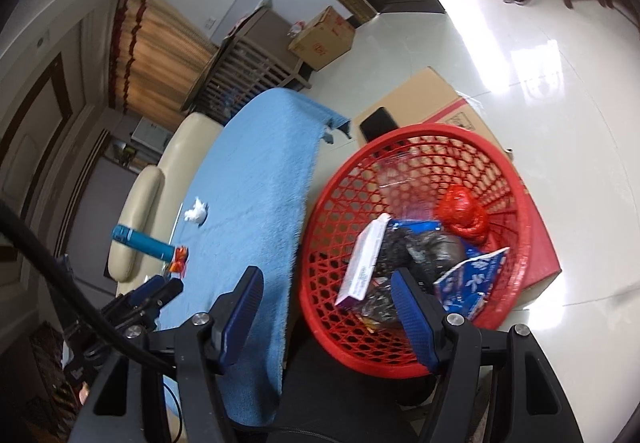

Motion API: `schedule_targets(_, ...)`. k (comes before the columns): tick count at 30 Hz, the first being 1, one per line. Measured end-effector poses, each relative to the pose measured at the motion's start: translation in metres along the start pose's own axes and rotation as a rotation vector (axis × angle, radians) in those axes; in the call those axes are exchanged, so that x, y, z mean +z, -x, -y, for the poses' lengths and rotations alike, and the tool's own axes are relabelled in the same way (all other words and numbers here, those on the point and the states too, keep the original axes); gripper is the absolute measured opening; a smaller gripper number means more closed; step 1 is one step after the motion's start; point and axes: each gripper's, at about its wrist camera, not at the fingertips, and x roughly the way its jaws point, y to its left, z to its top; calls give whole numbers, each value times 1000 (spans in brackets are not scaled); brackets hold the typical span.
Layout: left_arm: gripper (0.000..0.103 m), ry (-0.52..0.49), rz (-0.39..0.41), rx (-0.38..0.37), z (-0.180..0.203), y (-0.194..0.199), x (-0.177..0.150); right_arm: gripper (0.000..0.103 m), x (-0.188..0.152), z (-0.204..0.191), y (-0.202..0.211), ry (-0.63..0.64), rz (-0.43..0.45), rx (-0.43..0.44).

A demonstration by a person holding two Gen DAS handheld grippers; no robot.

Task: Collect trash
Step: 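Move both tools back over the table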

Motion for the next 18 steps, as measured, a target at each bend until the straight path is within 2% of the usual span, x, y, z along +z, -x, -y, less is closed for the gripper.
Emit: schedule_targets(18, 57, 172, -6, 32, -82, -11, -29, 71, -2, -85, -44, 187, -88, -7)
